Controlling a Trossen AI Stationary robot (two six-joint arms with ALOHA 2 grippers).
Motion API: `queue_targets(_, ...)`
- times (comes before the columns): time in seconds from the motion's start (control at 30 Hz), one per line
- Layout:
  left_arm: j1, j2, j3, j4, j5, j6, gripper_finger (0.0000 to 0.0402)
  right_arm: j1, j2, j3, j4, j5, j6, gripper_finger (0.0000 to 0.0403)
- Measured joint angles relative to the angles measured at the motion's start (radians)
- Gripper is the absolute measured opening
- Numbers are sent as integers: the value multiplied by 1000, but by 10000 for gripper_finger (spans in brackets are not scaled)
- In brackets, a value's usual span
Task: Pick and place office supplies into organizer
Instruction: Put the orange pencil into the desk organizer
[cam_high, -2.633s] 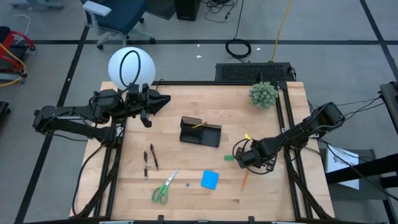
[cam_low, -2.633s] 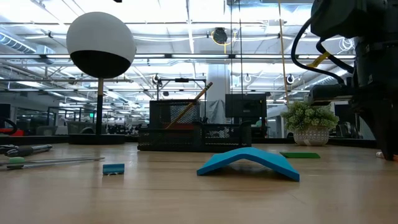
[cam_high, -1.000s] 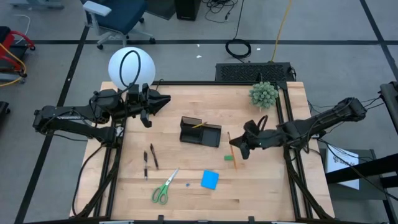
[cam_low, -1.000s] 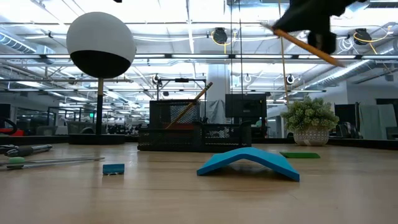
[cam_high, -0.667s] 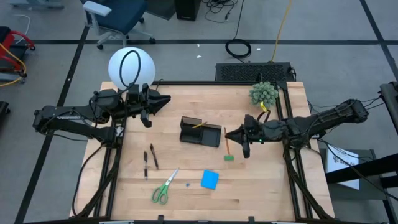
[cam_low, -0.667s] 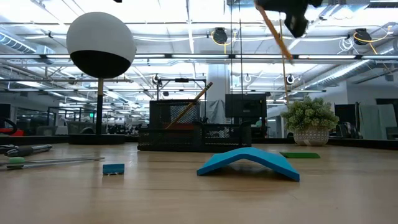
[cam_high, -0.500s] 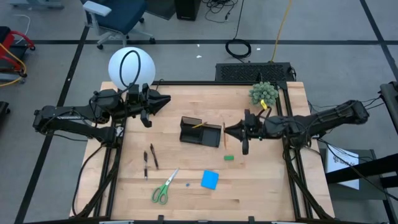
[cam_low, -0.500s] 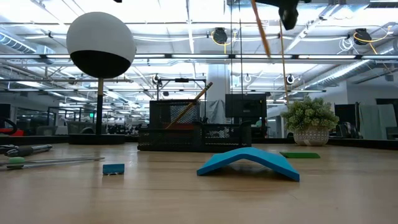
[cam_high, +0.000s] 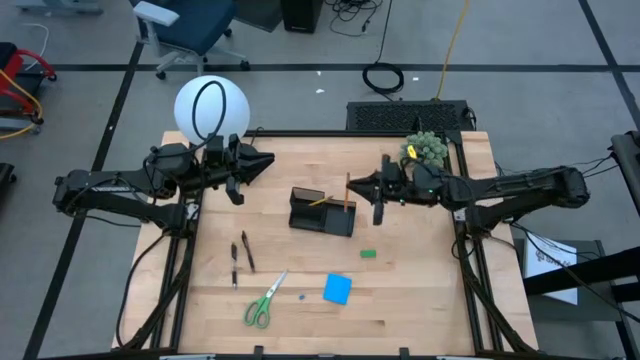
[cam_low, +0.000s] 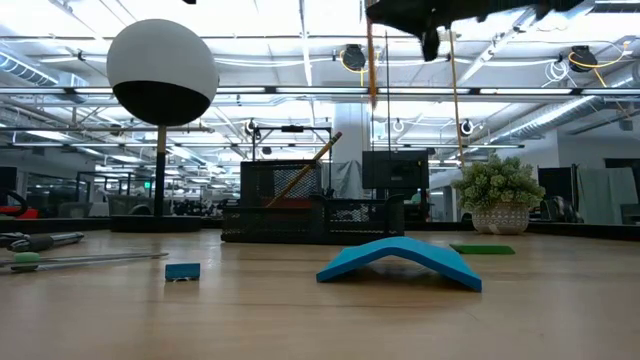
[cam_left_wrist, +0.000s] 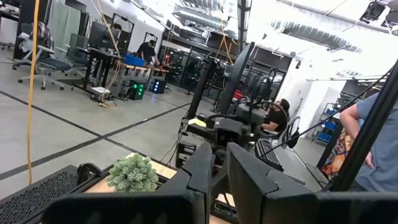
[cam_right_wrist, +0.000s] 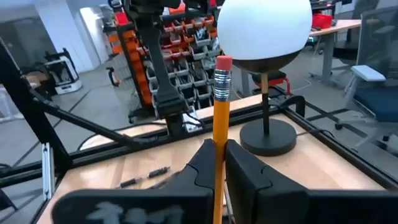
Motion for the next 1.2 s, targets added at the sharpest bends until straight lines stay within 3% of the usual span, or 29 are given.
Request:
queue_targets(0.27, 0, 0, 0, 0, 0, 0, 47, -73, 95, 2, 170, -72, -12, 11)
queue_targets(0.97, 0, 0, 0, 0, 0, 0, 47, -178, 364, 222, 183, -258, -24, 11)
queue_targets(1.2, 0, 0, 0, 0, 0, 0, 47, -192, 404, 249, 188, -258, -41, 11)
